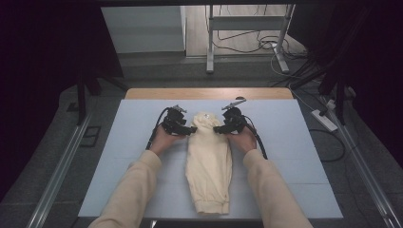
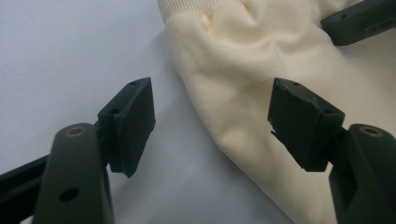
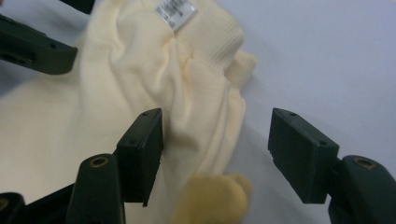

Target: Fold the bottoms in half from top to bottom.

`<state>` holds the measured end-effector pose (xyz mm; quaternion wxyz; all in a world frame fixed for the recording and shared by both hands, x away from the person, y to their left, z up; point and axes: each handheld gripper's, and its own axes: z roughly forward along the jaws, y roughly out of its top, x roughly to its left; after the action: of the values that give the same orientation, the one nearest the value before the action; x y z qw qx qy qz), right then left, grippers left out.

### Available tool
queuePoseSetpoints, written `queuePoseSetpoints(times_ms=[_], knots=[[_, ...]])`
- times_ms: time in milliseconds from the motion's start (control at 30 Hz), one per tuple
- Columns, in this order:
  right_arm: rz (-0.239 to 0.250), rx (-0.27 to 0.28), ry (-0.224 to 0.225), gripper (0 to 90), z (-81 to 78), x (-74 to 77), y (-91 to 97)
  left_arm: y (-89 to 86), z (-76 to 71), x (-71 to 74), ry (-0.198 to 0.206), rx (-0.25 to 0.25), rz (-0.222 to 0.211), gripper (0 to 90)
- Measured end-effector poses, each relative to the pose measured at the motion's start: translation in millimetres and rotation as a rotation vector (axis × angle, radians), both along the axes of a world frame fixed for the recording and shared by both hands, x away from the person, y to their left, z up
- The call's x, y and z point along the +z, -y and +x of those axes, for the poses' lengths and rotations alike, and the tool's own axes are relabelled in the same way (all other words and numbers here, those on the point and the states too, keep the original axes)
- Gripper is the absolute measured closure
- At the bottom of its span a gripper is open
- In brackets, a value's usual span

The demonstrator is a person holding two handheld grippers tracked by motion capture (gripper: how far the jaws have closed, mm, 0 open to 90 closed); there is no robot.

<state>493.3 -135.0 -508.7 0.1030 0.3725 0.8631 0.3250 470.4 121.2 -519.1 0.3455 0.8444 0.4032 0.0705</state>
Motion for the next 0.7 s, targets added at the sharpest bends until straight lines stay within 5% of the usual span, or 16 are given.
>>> queuePoseSetpoints(times_ms=[167,400,700], knots=[[0.012,-0.007,-0.069,35.9,3.2,-6.9,4.2,5.4,0.7,-5.5,-0.021,-0.006,0.016,32.2],[0.006,0.029,-0.054,44.2,-0.2,-8.1,1.3,10.7,1.7,-11.4,-0.043,-0.019,0.006,36.6],[0.059,0.089,-0.090,73.1,-2.8,-8.2,0.2,16.9,-4.9,-10.2,-0.053,-0.064,-0.032,75.0]])
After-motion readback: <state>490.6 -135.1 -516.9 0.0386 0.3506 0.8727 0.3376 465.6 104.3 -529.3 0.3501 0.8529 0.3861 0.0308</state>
